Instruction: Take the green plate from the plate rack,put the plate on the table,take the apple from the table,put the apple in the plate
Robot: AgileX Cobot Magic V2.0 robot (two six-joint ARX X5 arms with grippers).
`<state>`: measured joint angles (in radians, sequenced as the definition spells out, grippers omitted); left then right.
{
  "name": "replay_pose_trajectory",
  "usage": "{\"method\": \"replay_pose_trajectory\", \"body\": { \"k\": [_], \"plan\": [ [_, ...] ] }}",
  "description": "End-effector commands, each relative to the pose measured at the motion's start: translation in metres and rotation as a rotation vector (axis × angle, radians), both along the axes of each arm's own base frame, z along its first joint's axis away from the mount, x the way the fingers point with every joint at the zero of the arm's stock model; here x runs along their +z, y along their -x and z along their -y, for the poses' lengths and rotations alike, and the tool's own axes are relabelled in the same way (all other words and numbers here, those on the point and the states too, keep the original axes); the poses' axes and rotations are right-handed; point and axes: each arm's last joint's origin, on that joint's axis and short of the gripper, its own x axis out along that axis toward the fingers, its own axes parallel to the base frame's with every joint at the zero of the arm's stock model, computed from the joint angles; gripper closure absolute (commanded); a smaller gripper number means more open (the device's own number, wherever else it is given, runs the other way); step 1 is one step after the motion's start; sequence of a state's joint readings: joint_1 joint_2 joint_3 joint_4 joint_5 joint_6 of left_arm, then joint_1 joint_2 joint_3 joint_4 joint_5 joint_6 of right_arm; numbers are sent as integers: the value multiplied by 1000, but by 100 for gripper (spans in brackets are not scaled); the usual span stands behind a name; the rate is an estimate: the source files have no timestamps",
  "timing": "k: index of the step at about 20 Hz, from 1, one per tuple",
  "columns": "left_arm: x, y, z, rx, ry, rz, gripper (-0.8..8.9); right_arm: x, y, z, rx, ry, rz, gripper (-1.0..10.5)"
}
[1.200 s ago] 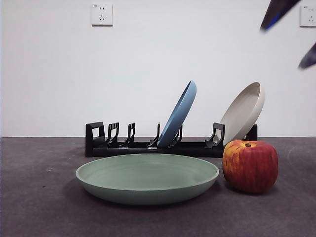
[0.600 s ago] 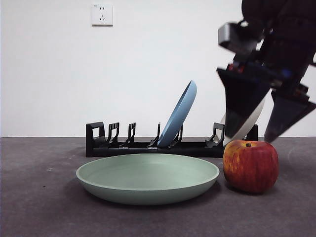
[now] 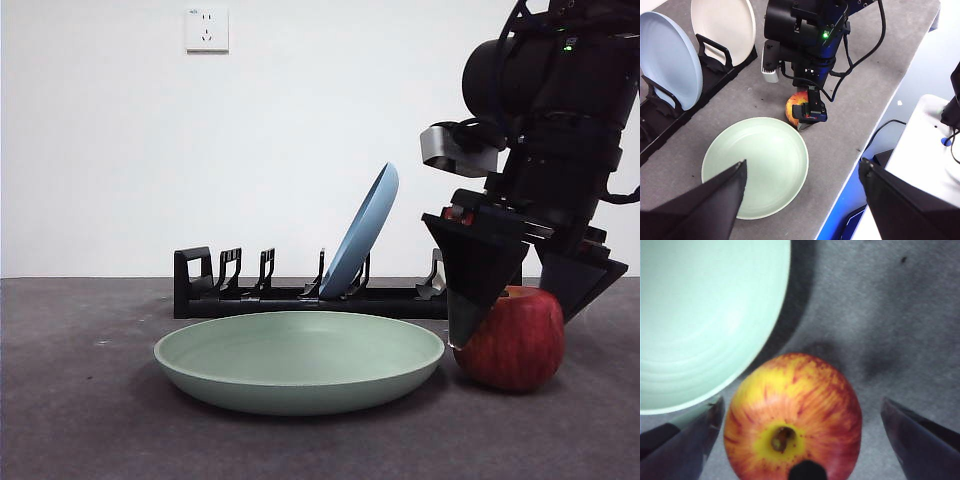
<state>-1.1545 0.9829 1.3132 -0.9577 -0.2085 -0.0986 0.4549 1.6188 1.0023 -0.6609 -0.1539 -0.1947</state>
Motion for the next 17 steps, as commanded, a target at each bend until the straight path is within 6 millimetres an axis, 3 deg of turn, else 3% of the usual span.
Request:
{"method": "replay_pose_trajectory", "body": {
  "k": [1, 3, 7, 8, 12, 17],
  "plan": [
    [1, -1, -1, 25, 3, 9, 436, -2, 0, -2, -10, -1, -7, 523],
    [1, -1, -1, 30, 1, 12, 436, -2, 0, -2, -18, 1, -10, 681],
    [1, -1, -1, 29, 0, 11, 436, -2, 0, -1, -38, -2, -21, 871],
    [0, -1, -1, 29, -2, 10, 436, -2, 0, -1, -39, -2, -21, 970],
    [0, -1, -2, 29, -14, 6, 436, 5, 2, 0, -81, -19, -9, 959],
    [-1, 0, -2, 28, -24, 2, 437, 46, 17, -5, -77, -79, 135, 960]
  ]
}}
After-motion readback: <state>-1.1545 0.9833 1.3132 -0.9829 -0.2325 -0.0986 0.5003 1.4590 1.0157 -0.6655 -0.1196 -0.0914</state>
